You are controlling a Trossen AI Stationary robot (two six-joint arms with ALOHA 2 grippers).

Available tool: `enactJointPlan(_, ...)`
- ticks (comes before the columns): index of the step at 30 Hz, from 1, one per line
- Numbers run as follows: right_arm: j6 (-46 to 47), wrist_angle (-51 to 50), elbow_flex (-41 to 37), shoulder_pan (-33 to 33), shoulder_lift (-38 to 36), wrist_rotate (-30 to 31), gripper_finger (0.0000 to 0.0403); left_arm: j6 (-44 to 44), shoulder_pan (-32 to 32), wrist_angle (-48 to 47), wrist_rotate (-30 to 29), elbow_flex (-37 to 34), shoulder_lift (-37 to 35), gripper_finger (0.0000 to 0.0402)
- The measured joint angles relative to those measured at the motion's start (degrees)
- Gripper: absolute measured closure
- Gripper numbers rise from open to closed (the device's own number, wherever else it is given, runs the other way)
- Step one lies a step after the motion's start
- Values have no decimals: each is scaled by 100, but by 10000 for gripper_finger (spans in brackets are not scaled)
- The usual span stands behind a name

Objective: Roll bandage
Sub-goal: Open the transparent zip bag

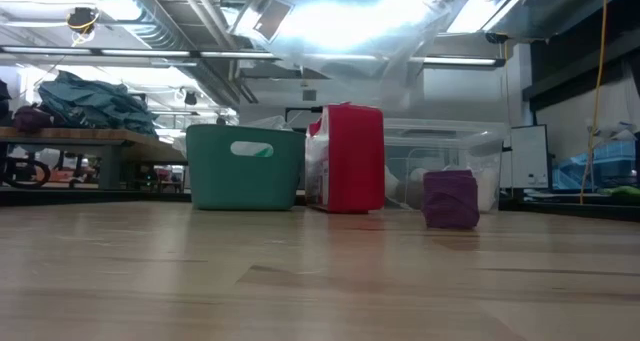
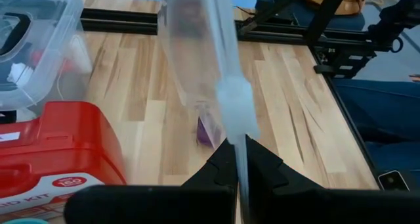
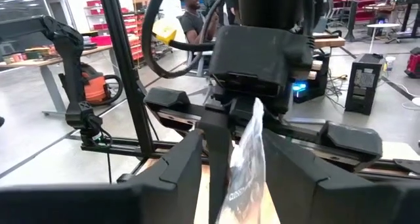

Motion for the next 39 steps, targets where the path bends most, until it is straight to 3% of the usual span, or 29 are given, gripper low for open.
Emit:
enactJointPlan(12, 5, 3, 0, 4, 1, 425, 394, 0, 0, 18, 0, 0, 68, 401)
enactJointPlan(20, 27, -2, 0, -2, -11, 431, 398, -365, 0, 189, -121, -2, 72, 382)
enactJointPlan(31, -9, -839, 0, -2, -13, 433, 400, -294, 11, 690, -185, -2, 72, 267)
enactJointPlan(35, -5, -757, 0, 0, -13, 427, 400, -310, 15, 692, -449, -2, 72, 268)
enactJointPlan(39, 4, -827, 0, 0, -15, 374, 401, -235, 20, 681, -559, -2, 72, 303)
